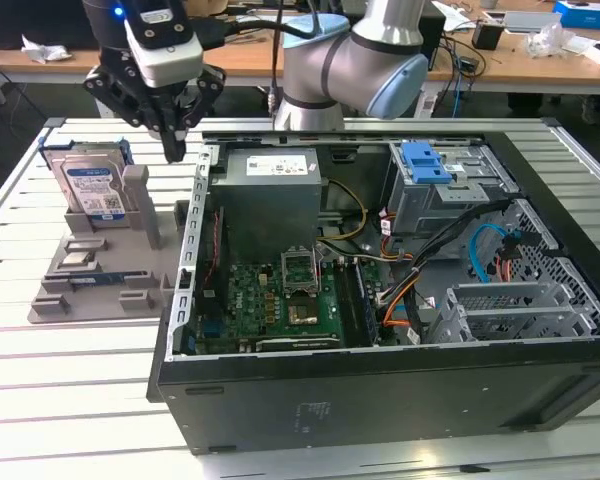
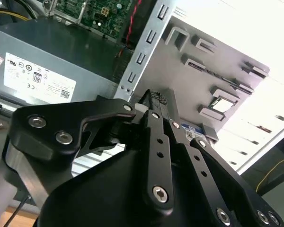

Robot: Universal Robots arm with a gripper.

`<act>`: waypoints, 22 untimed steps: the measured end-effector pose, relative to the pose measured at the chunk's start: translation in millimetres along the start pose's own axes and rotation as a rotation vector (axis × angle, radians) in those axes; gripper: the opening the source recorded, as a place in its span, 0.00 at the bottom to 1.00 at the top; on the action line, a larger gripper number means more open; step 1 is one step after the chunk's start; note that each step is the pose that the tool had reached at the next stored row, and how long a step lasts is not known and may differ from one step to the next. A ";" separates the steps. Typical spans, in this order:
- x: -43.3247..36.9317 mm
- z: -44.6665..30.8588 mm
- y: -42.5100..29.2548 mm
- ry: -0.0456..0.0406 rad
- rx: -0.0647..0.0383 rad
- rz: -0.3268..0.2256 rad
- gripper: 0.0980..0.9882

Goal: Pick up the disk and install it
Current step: 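Reach for the disk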

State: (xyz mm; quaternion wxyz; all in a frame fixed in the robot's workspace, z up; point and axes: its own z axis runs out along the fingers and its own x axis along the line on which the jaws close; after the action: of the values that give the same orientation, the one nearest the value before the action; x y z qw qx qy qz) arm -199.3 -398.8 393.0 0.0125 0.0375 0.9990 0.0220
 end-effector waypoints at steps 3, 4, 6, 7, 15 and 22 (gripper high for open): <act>12.7 -0.2 -1.0 0.0000 0.000 0.000 0.01; 15.2 -0.3 -1.2 0.0000 0.000 0.000 0.01; 21.2 -0.4 -1.6 0.0000 0.000 0.000 0.01; 23.7 -0.5 -1.8 0.0000 0.000 0.000 0.01; 48.4 -1.0 -3.7 0.0000 0.000 0.000 0.01; 66.3 -1.3 -5.0 0.0000 0.000 0.000 0.01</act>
State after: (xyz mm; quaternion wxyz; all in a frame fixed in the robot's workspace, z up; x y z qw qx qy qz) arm -265.8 -398.9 392.6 0.0125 0.0374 0.9990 0.0220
